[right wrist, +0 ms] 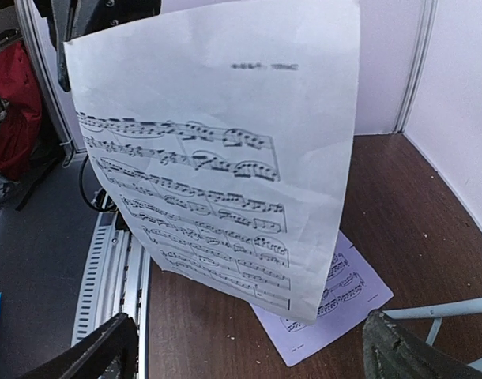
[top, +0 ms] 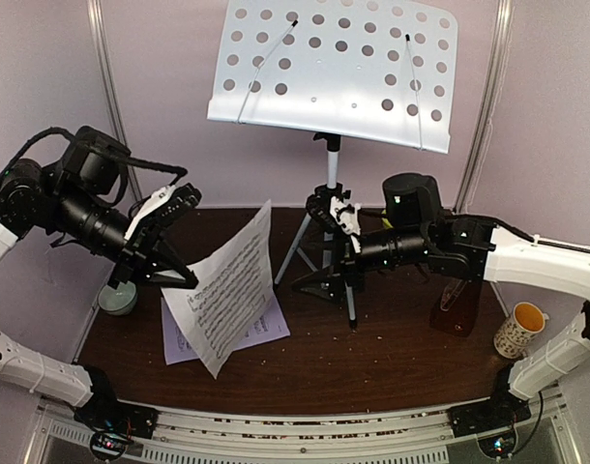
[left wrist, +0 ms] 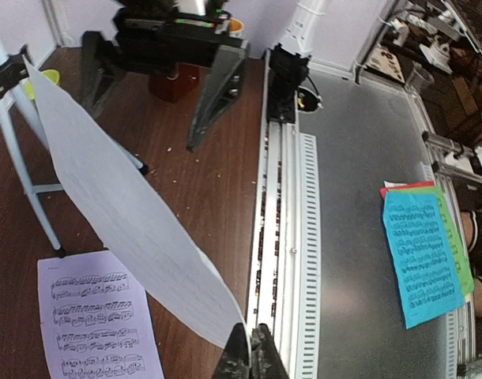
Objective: Set up the instrument practice props
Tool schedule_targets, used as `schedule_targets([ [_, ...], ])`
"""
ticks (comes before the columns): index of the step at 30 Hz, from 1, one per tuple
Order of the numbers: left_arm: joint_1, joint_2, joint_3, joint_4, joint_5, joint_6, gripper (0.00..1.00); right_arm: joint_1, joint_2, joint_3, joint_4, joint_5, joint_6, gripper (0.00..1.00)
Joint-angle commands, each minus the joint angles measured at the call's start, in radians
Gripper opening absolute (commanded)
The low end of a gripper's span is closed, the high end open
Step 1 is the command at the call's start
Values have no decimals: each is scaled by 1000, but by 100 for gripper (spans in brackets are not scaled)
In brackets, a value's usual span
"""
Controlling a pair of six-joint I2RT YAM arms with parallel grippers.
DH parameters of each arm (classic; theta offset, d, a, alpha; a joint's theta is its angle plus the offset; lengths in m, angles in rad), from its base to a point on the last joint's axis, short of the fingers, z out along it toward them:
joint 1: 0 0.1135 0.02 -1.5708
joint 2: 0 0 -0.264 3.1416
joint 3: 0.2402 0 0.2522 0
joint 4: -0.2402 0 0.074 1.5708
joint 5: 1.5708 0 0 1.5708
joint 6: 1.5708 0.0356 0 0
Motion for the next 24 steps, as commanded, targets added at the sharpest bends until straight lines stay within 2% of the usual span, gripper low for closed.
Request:
schedule_targets([
  [1, -81, 35, 92, -42, 17, 73, 0, 2, -11, -11, -17, -61, 8, 100],
  [6, -104, 41, 152, -46, 20, 108, 0, 3, -81, -111, 120, 23, 130, 100],
  [10, -107, 40, 168, -22, -7, 118, 0, 7, -99, -96, 86, -120, 92, 98],
  [14, -107, 19, 155, 28, -37, 113, 0, 25, -121, -66, 60, -170, 73, 78],
  [18, -107, -7, 140, 69, -88, 92, 0, 51, -165, -66, 81, -123, 102, 55],
  [24, -107, -18, 124, 93, -140, 72, 0, 95, -180, -27, -18, -24, 80, 19],
])
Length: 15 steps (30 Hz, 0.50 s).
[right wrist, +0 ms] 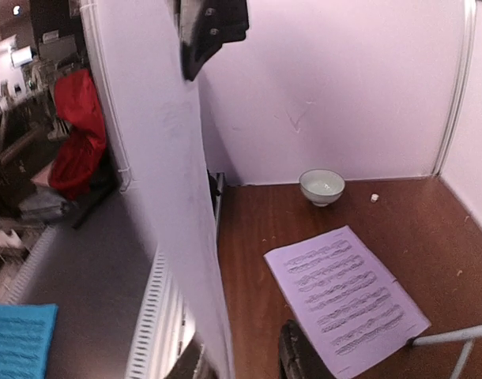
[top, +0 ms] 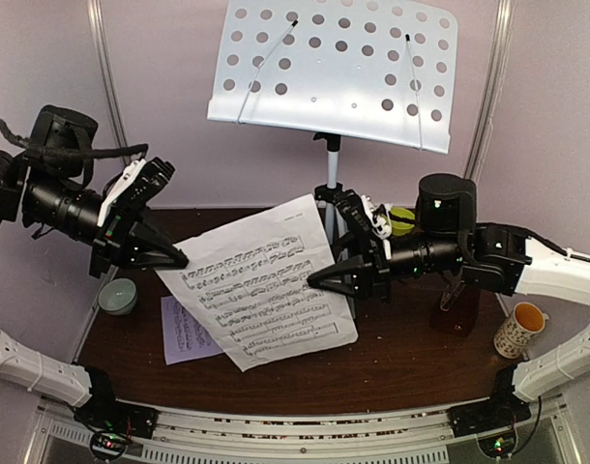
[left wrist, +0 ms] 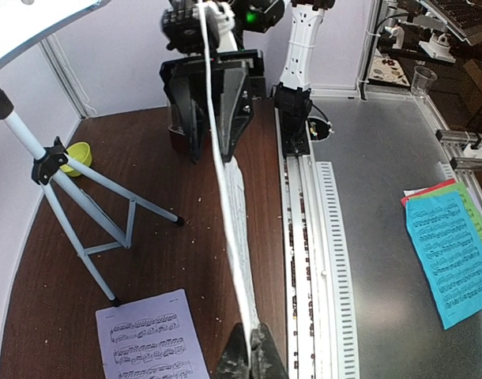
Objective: Set up the instrument practice props
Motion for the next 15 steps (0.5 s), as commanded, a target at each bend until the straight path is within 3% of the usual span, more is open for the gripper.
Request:
schedule_targets([
  [1, -4, -5, -13, 74, -57, -21, 0, 29, -22, 43, -66, 83, -11, 13],
  [3, -4, -6, -15, 89, -93, -34, 0, 36, -28, 49, -79, 107, -2, 1],
  [9, -2, -53, -57, 172, -274, -75, 3, 39, -60, 48, -100, 164, 39, 0],
  [15, -3, -137, -130, 328, -522, -170, 57, 39, -89, 53, -99, 238, 92, 0],
])
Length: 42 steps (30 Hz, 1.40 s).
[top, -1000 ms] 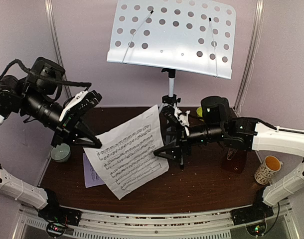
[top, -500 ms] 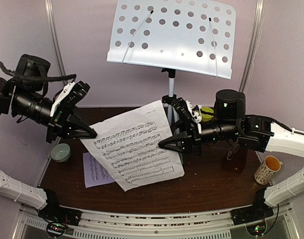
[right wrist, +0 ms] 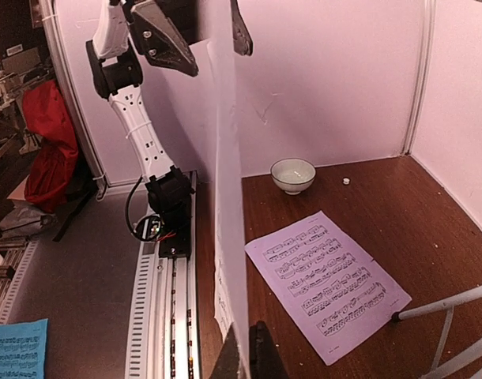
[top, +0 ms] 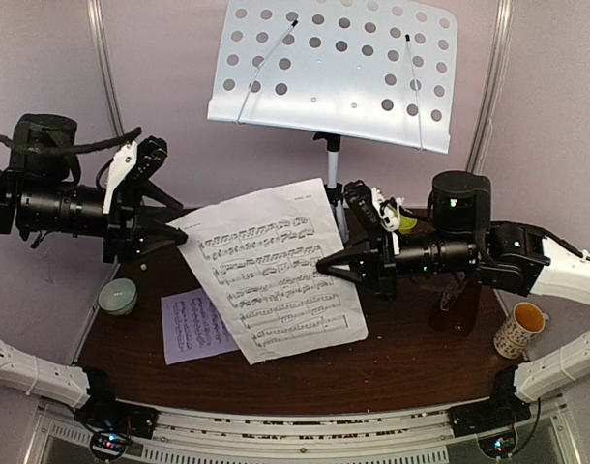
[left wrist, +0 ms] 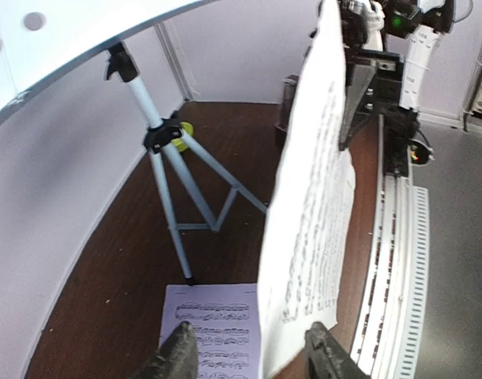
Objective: Set up the instrument practice props
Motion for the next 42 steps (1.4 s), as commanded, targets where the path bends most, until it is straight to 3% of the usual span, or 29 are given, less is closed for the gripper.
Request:
schedule_targets([
  [1, -3, -81, -57, 208, -247, -102, 64, 1, -44, 34, -3, 98, 62, 0],
  [3, -3, -107, -87, 271, -317, -132, 72, 0, -55, 57, -2, 126, 83, 0],
  [7, -2, -96, -67, 339, -434, -171, 75, -5, -69, 133, -27, 189, 123, 0],
  [18, -2, 182, 397, 342, -586, -137, 73, -68, -87, 386, -93, 357, 221, 0],
  [24, 10, 317, 551, 341, -596, -108, 73, -134, -76, 475, -131, 437, 233, 0],
  [32, 98, 444, 671, 398, -437, -171, 70, -238, -59, 547, -108, 479, 266, 0],
  [42, 110, 629, 840, 455, -422, -93, 71, -309, 61, 694, -90, 511, 232, 0],
])
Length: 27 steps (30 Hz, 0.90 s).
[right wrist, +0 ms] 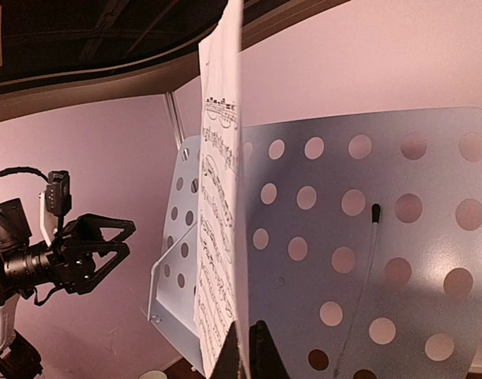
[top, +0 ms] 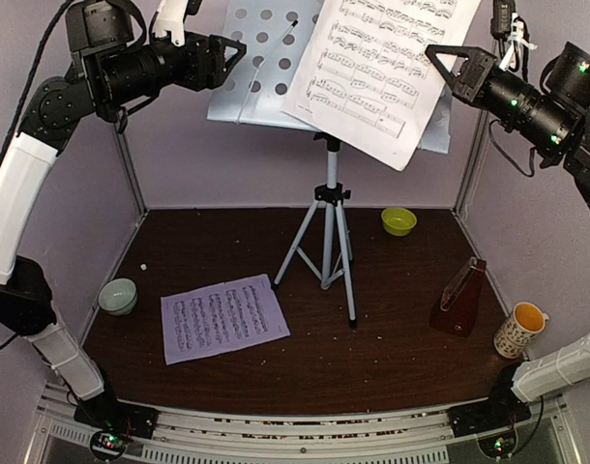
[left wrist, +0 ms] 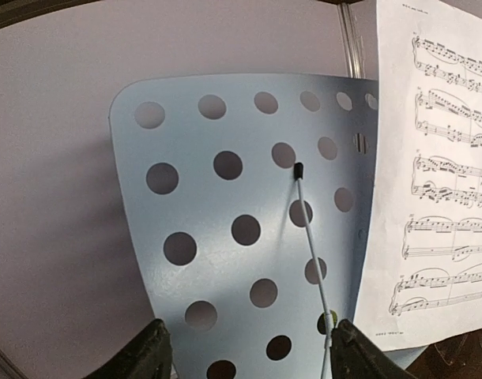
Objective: Set up the instrument practice props
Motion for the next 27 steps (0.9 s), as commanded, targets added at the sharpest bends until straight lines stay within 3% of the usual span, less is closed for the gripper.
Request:
schedule_targets([
  [1, 15, 79, 106, 80, 16, 51, 70, -32, 39, 59, 18, 37, -10, 0],
  [20, 14, 192, 144, 141, -1, 131, 63, -83, 102, 94, 35, 23, -36, 0],
  [27, 4, 165, 130, 147, 45, 129, 72, -84, 108, 95, 42, 12, -32, 0],
])
